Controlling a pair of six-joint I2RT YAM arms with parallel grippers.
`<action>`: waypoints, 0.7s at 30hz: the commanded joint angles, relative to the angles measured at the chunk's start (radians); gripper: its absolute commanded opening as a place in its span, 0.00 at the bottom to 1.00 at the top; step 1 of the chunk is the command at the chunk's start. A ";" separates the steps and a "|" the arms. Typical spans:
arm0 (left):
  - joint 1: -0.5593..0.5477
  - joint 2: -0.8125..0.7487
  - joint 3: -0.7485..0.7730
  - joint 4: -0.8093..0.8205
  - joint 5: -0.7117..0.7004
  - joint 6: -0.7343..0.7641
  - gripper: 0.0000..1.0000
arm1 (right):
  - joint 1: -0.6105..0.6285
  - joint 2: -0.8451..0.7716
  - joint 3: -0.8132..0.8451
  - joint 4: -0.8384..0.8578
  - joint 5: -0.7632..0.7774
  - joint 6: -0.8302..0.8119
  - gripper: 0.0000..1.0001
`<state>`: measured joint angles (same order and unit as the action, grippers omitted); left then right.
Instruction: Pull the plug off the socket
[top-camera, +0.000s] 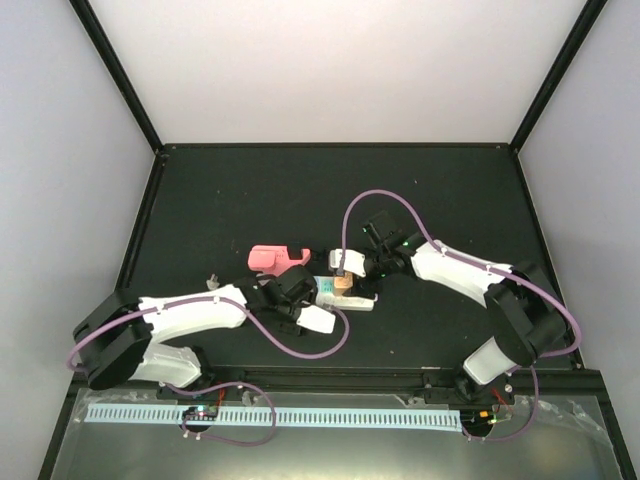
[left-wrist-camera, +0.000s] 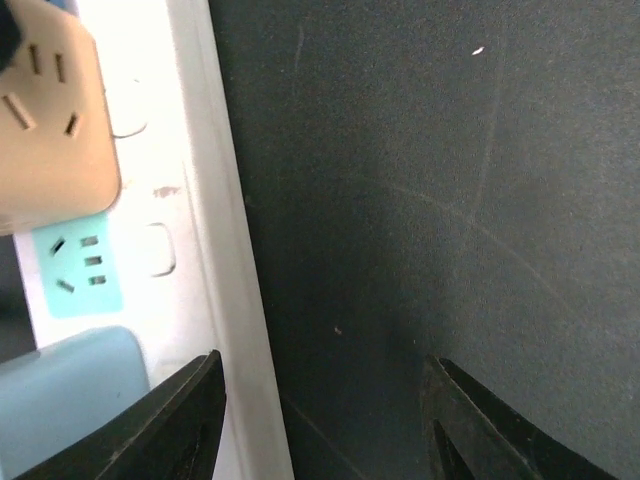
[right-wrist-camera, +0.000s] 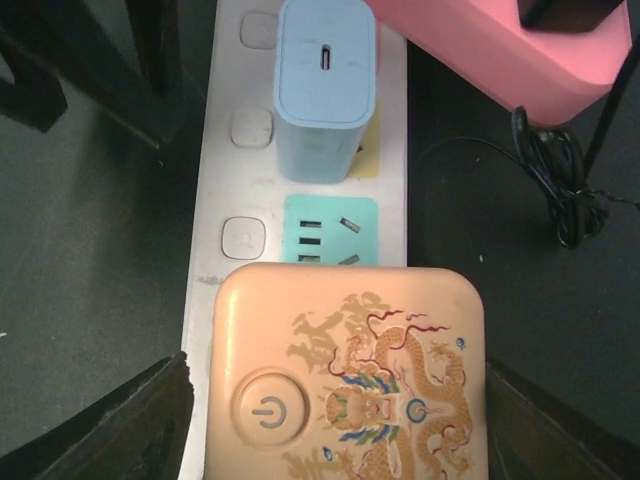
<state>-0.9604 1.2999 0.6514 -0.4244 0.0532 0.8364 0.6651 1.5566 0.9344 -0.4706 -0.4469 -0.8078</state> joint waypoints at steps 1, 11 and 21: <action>-0.034 0.065 0.065 0.061 -0.056 -0.010 0.55 | -0.004 0.021 -0.005 -0.029 -0.006 -0.002 0.73; -0.047 0.158 0.096 0.096 -0.139 -0.025 0.52 | -0.004 0.016 -0.012 -0.015 0.003 -0.014 0.64; -0.049 0.221 0.100 0.015 -0.143 0.004 0.47 | -0.005 -0.018 -0.003 -0.018 -0.036 -0.004 0.58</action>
<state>-1.0039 1.4944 0.7429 -0.3477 -0.0944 0.8333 0.6605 1.5623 0.9344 -0.4698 -0.4469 -0.8055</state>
